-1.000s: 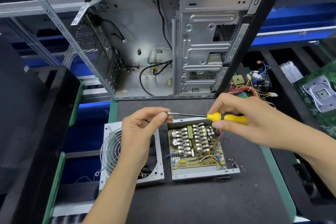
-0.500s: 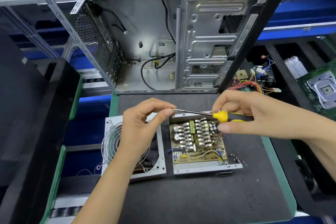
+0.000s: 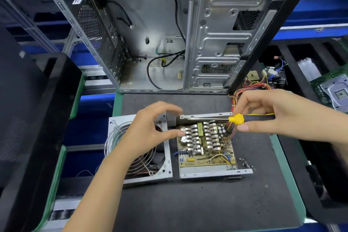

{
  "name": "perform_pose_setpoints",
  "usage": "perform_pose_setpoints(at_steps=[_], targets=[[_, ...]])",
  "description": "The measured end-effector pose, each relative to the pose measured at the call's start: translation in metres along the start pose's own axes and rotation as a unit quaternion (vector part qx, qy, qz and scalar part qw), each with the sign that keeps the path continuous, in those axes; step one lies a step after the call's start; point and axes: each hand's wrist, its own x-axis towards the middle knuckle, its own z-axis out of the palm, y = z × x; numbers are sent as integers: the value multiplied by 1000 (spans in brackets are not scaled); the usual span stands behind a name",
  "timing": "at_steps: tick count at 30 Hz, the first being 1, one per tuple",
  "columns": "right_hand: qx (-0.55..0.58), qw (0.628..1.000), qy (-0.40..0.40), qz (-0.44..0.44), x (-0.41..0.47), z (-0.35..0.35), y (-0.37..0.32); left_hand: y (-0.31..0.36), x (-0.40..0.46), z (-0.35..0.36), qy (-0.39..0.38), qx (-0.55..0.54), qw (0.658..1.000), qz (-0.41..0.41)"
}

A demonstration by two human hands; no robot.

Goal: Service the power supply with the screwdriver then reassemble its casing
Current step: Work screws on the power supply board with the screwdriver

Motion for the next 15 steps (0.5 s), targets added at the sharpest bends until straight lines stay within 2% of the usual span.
perform_pose_setpoints(at_steps=[2, 5, 9, 15], targets=[[-41, 999, -1, 8, 0, 3, -1, -4, 1, -1, -8, 78, 997, 27], [-182, 983, -19, 12, 1, 14, -1, -10, 1, -2, -29, 120, 992, 37], [-393, 918, -45, -10, 12, 40, -5, -13, 8, 3, -59, 163, 984, 40], [-430, 898, -77, -50, 31, 71, -7, -12, 25, 16, -111, 178, 977, 30]])
